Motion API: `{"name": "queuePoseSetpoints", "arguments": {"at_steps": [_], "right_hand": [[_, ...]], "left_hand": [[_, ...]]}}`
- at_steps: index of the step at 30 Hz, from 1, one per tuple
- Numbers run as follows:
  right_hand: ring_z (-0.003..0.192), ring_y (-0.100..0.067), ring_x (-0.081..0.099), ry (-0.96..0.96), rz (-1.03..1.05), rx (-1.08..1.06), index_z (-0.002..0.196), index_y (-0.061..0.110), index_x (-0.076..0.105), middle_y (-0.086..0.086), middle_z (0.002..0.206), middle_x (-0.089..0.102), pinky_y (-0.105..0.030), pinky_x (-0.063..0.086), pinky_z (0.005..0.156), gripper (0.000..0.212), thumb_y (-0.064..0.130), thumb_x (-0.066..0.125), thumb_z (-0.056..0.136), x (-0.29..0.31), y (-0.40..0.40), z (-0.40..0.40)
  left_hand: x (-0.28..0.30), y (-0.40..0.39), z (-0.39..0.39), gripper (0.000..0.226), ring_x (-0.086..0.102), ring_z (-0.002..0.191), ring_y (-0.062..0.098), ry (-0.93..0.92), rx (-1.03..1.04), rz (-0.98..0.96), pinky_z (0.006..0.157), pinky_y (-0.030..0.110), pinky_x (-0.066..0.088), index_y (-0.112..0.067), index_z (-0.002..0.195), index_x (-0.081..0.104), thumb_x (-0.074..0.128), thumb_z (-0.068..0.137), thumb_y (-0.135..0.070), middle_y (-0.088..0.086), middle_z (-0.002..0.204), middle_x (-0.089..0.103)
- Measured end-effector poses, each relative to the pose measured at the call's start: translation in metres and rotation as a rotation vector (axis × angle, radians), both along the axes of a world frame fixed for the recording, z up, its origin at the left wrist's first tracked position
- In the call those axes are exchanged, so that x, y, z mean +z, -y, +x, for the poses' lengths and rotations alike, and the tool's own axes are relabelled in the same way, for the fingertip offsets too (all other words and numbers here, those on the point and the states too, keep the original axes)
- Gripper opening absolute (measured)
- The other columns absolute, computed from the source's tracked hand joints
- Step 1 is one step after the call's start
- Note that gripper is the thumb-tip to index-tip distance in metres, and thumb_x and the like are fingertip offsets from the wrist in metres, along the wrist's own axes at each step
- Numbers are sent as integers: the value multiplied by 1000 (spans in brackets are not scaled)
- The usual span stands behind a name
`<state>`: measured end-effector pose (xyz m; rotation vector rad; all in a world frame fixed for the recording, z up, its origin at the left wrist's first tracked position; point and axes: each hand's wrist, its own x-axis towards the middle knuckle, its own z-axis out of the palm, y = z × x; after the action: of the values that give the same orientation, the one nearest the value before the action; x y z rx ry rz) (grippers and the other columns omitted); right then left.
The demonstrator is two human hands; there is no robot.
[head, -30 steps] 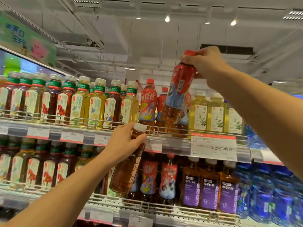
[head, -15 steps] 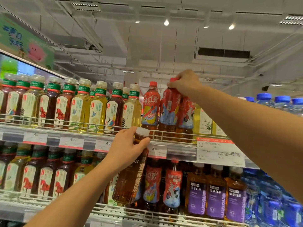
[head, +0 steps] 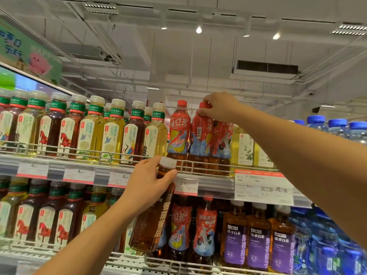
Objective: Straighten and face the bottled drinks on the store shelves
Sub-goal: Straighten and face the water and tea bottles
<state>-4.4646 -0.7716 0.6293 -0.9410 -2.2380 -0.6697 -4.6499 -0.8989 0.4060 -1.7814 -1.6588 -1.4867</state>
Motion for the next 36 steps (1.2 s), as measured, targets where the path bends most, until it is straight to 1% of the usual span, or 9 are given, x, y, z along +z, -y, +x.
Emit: {"name": "queuePoseSetpoints", "arguments": {"at_steps": [5, 8, 11, 16, 23, 27, 32, 34, 36], "right_hand": [[121, -31, 59, -225, -104, 195, 144, 20, 50, -10, 140, 60, -45, 52, 98, 54, 50, 58, 99, -4, -12, 28], [119, -31, 60, -272, -237, 120, 141, 15, 51, -10, 137, 61, -46, 51, 99, 54, 48, 60, 99, -2, -21, 41], [102, -23, 62, -200, -311, 90, 121, 15, 61, -7, 117, 68, -36, 48, 83, 41, 49, 60, 99, -6, -29, 42], [95, -23, 62, -219, -215, 69, 113, 12, 63, -7, 105, 67, -37, 50, 82, 34, 43, 55, 103, -2, -28, 39], [93, -29, 64, -221, -143, 1, 107, 9, 66, -12, 102, 69, -45, 56, 84, 40, 47, 54, 102, -1, -31, 35], [90, -30, 63, -235, -78, -15, 103, 12, 64, -12, 101, 69, -43, 55, 79, 45, 54, 49, 101, -5, -30, 36], [115, -36, 60, -285, 24, 7, 143, 14, 47, -15, 128, 63, -47, 51, 90, 57, 53, 47, 102, -30, -13, 42], [120, -33, 57, -330, 171, 97, 144, 16, 47, -12, 132, 62, -47, 50, 94, 51, 42, 53, 101, -46, 4, 51], [107, -26, 62, -408, 223, 253, 130, 16, 59, -5, 118, 69, -43, 54, 87, 36, 33, 57, 99, -67, 26, 61]], "left_hand": [[0, 0, 0, 37, 58, 109, 8, -8, 3, 4, 93, 43, 52, -39, 115, 63, 53, 90, -65, -24, 108, 66], [1, 1, 0, 46, 59, 107, 7, -4, 2, -2, 92, 42, 52, -40, 114, 63, 47, 85, -72, -23, 107, 67], [2, 2, -1, 41, 59, 106, 5, -3, 5, -16, 93, 42, 52, -39, 115, 63, 51, 88, -68, -23, 107, 67], [5, 4, 3, 33, 59, 107, 6, 4, 17, -35, 94, 41, 52, -37, 116, 64, 57, 93, -59, -21, 109, 67], [7, 10, 7, 51, 60, 105, 5, 16, 18, -46, 91, 39, 52, -37, 113, 65, 46, 82, -73, -20, 107, 68], [10, 11, 11, 30, 61, 102, 3, 29, 23, -30, 84, 29, 49, -32, 114, 67, 60, 93, -53, -17, 106, 69], [12, 15, 15, 28, 60, 101, 1, 87, 9, -60, 77, 17, 43, -32, 117, 66, 61, 94, -48, -17, 106, 68], [13, 18, 18, 31, 61, 104, 5, 118, 17, -86, 80, 21, 44, -32, 120, 66, 61, 95, -49, -15, 110, 68], [15, 22, 25, 36, 61, 106, 7, 164, 13, -117, 82, 27, 45, -32, 123, 65, 60, 94, -53, -14, 113, 68]]}}
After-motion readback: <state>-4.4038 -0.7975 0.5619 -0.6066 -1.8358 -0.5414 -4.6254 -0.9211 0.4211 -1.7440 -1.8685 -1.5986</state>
